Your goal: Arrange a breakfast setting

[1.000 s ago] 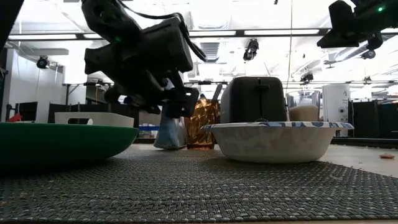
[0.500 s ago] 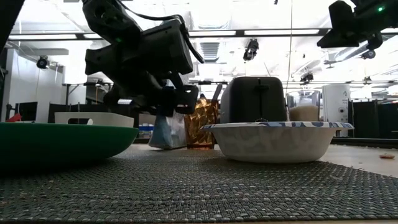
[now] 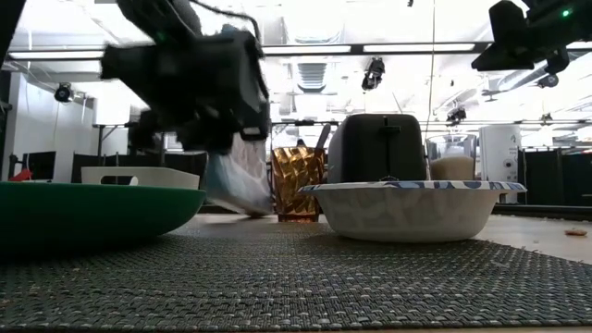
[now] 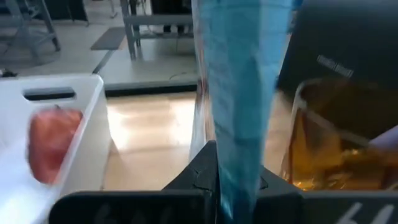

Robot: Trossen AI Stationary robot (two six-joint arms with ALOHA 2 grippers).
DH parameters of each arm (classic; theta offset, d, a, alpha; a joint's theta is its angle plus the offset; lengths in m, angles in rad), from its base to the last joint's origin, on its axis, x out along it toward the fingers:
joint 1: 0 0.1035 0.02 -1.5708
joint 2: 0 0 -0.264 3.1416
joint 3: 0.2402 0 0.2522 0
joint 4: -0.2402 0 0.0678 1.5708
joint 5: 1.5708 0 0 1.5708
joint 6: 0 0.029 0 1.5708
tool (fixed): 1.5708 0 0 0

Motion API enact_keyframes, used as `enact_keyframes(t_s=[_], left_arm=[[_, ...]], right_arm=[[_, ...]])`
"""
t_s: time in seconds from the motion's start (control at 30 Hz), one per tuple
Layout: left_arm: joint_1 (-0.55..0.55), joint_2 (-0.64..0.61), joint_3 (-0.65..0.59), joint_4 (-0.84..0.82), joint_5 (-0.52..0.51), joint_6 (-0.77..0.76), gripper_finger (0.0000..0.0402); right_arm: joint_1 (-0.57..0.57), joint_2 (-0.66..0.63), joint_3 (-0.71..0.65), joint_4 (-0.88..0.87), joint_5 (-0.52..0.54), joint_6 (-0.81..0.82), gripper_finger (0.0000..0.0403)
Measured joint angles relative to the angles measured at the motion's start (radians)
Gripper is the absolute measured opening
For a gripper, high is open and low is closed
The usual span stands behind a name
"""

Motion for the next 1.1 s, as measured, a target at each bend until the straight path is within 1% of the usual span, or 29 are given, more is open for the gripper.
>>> enact_keyframes(t_s=[0.17, 0.3, 0.4, 0.53, 0.63, 0.77, 1.0, 1.1], left_arm=[[-0.024, -0.088, 0.000, -0.088, -0.023, -0.025, 0.0000], [-0.032, -0.110, 0.000, -0.096, 0.025, 0.039, 0.0000], [-0.042, -0.093, -0.003, -0.095, 0.074, 0.069, 0.0000], [-0.067, -0.036, -0.008, -0.094, 0.128, 0.079, 0.0001], [-0.077, 0.004, -0.013, -0.097, 0.147, 0.081, 0.0011], [-0.077, 0.038, -0.014, -0.096, 0.151, 0.049, 0.0050], [-0.076, 0.044, -0.014, -0.109, 0.151, 0.038, 0.0164], [-0.076, 0.044, -0.015, -0.122, 0.148, 0.059, 0.0204]], right_arm=[[0.000, 0.000, 0.000, 0.003, 0.000, 0.000, 0.0068], [0.000, 0.000, 0.000, 0.003, 0.000, 0.000, 0.0068], [0.000, 0.000, 0.000, 0.004, 0.000, 0.000, 0.0068], [0.000, 0.000, 0.000, 0.005, 0.000, 0.000, 0.0068], [0.000, 0.001, 0.000, 0.008, 0.000, 0.000, 0.0068], [0.000, 0.001, 0.000, 0.009, 0.000, 0.000, 0.0068], [0.000, 0.001, 0.000, 0.010, -0.001, 0.000, 0.0068], [0.000, 0.002, 0.000, 0.010, -0.001, 0.000, 0.0068]])
